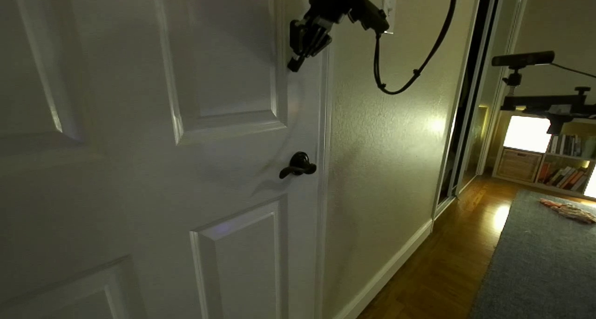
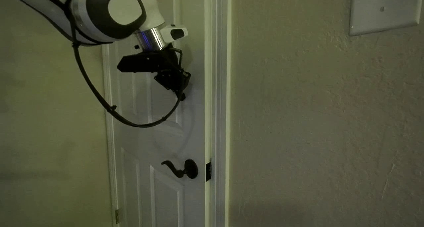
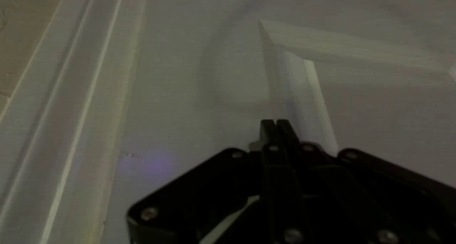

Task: Close the door

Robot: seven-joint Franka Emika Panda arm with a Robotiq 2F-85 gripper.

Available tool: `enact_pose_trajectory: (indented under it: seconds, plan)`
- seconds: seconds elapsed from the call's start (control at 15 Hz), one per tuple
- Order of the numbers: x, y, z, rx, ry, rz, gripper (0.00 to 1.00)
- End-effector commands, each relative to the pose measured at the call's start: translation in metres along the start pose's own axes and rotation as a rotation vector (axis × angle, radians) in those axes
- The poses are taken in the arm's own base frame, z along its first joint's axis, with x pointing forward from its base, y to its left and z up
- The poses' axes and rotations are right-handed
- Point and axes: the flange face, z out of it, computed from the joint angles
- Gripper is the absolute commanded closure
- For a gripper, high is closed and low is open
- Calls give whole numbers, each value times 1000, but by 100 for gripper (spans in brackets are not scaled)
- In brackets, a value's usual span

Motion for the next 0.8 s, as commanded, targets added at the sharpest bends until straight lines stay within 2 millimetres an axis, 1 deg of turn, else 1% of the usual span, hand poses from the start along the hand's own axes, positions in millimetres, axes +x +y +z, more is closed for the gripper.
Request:
enact_pose_trajectory:
  seconds: [0.0,0.27,0.4,0.47,0.53,0.6,0.67,0.73]
  plan:
    - [20,-4,13,-6,13,-48,93]
    - [33,-7,24,-7,26,-75,94]
    - [34,-9,21,-1,5,-82,94]
    - [31,-10,16,9,-16,-88,94]
    - [25,-13,10,21,-53,-100,98]
    - [15,-15,2,22,-94,-117,69]
    - [8,-20,-3,42,-125,-124,69]
    - [-1,-24,-11,49,-160,-129,63]
